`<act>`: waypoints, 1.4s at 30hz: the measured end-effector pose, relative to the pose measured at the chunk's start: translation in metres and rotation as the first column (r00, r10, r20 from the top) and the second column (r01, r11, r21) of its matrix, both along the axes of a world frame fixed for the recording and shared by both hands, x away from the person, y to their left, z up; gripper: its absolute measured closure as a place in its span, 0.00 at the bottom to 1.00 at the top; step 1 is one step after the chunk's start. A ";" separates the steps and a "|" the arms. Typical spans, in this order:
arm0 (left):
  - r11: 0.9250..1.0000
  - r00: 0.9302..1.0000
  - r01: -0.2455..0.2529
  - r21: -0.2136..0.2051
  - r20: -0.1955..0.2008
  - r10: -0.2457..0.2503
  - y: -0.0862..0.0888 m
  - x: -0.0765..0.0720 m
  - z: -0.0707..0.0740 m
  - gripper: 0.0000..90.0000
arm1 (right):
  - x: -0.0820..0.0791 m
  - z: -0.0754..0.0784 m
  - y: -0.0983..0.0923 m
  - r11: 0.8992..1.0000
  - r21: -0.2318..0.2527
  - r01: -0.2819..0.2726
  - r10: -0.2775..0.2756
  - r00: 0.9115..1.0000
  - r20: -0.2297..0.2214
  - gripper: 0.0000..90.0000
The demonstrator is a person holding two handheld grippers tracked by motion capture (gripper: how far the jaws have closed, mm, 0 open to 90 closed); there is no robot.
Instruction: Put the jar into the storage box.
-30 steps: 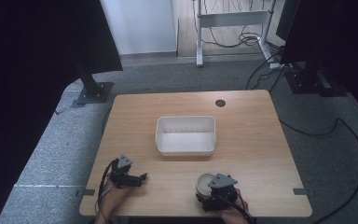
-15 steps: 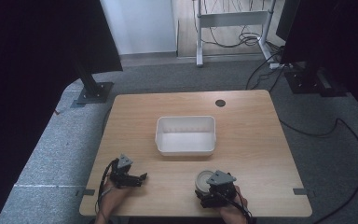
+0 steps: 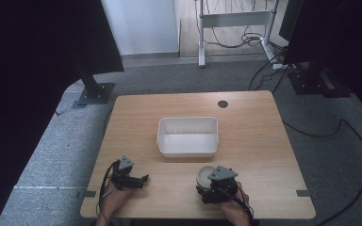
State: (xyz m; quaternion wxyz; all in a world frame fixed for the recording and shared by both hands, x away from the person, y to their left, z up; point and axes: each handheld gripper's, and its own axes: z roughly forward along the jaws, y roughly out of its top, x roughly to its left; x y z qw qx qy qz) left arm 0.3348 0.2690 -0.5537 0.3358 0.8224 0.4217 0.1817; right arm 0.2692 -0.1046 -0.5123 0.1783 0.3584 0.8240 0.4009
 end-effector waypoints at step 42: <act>1.000 1.000 0.001 0.001 0.000 -0.001 0.000 0.000 0.000 0.01 | 0.048 0.016 0.024 0.999 0.032 0.010 -0.010 1.000 0.014 0.10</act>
